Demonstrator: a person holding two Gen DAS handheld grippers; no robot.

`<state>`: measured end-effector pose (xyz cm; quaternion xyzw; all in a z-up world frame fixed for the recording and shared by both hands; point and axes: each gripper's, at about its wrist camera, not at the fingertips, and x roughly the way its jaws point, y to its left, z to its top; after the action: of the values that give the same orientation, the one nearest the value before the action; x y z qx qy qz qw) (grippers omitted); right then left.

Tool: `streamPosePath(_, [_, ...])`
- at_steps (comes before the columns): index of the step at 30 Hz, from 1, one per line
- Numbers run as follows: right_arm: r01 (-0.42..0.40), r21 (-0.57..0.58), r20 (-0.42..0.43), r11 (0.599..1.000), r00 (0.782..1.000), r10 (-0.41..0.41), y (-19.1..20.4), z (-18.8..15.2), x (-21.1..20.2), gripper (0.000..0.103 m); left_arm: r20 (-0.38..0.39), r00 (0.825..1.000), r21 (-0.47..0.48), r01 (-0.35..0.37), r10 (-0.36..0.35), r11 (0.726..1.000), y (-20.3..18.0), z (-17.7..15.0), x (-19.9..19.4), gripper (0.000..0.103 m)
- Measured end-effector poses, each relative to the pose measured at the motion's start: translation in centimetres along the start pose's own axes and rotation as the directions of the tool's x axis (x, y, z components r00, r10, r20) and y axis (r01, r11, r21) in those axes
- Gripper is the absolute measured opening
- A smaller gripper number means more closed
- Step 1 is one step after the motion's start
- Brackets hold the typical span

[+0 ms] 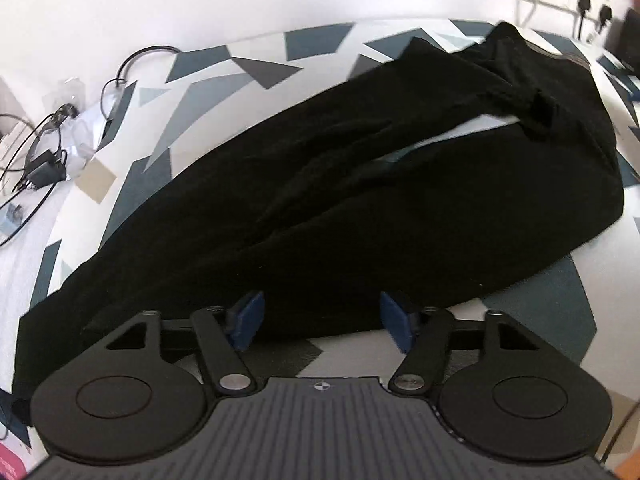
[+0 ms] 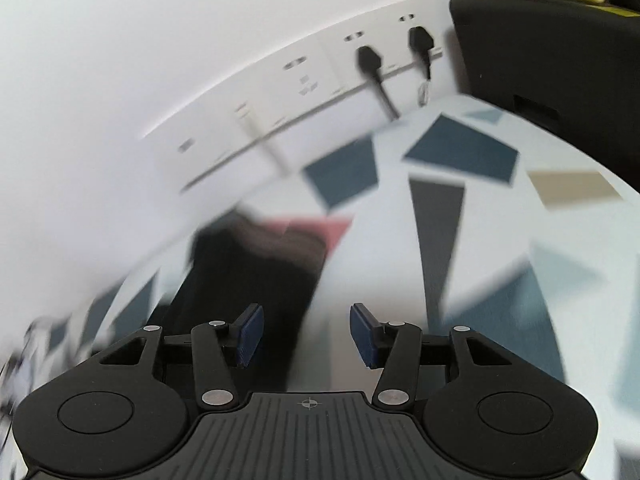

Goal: Fold clothes

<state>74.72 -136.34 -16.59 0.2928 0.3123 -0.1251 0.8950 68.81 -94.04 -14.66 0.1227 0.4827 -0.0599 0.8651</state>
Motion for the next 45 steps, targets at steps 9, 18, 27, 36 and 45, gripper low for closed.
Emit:
streamPosePath(9, [0.008, -0.065, 0.039, 0.998, 0.999, -0.006, 2.8, 1.6, 4.7, 0.007, -0.041, 0.999, -0.064, 0.016, -0.018, 0.998, 0.6, 0.1, 0.0, 0.063])
streamPosePath(18, [0.014, -0.009, 0.158, 1.000, 0.987, -0.013, -5.5, 5.1, -7.0, 0.012, -0.095, 0.994, 0.074, 0.059, -0.052, 0.995, 0.5, 1.5, 0.4, 0.060])
streamPosePath(27, [0.000, 0.252, 0.160, 0.968, 0.986, -0.042, -13.4, 0.1, -13.4, 0.044, -0.062, 0.991, 0.209, 0.133, -0.123, 0.969, -5.2, 2.4, -1.7, 0.062])
streamPosePath(36, [0.075, 0.082, 0.089, 0.994, 0.993, -0.082, -9.9, -5.4, -11.1, 0.053, -0.061, 0.994, 0.265, 0.107, -0.094, 0.958, -8.0, 2.9, -0.5, 0.069])
streamPosePath(45, [0.105, 0.148, 0.135, 0.983, 0.983, -0.125, -10.9, -4.1, -10.7, 0.006, -0.125, 0.972, 0.178, 0.222, -0.201, 0.959, -7.5, 1.8, -0.5, 0.076])
